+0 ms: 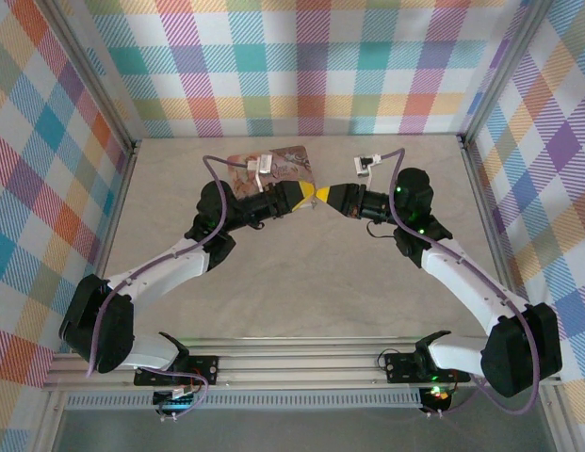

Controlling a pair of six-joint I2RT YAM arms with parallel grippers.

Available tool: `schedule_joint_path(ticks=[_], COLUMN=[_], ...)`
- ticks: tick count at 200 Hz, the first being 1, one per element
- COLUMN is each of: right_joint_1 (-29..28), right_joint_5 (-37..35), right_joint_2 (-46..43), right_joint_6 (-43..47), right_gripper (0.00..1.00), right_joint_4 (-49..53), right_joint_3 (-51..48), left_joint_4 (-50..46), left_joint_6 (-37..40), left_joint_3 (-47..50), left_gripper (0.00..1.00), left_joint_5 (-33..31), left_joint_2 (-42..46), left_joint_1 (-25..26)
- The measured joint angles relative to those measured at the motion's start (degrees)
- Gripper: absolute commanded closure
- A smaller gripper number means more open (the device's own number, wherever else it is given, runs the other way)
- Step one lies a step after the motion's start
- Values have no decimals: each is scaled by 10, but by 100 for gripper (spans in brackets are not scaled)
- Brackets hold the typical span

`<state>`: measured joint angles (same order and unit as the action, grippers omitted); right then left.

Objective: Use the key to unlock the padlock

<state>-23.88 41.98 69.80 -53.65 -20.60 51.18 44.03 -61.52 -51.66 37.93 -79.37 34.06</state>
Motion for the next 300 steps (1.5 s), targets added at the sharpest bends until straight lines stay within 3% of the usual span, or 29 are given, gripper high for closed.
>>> schedule_joint_path(ticks=[209,225,244,273,300], right_joint_1=[-10,-12,-13,-13,-13], right_joint_5=[-10,-10,-11,-16,-19], right_joint_2=[-6,-6,-6,-6,-6], right_joint_6=[-40,-42,-45,-54,-59], right_gripper=[100,100,100,100,100], right_joint_4=[-42,-43,-51,-67,-68], right_joint_3=[-17,-17,-17,-17,-17], left_joint_4=[35,43,48,60,61], left_joint_6=[-20,-23,-26,-33,-34], left_joint_3=[31,31,31,31,31], left_gripper=[71,74,87,98,100], left_joint_5=[-29,-29,-29,-36,-40], left_joint_2=[-8,-9,-9,-9,-9], left_joint_1=[15,15,15,15,15])
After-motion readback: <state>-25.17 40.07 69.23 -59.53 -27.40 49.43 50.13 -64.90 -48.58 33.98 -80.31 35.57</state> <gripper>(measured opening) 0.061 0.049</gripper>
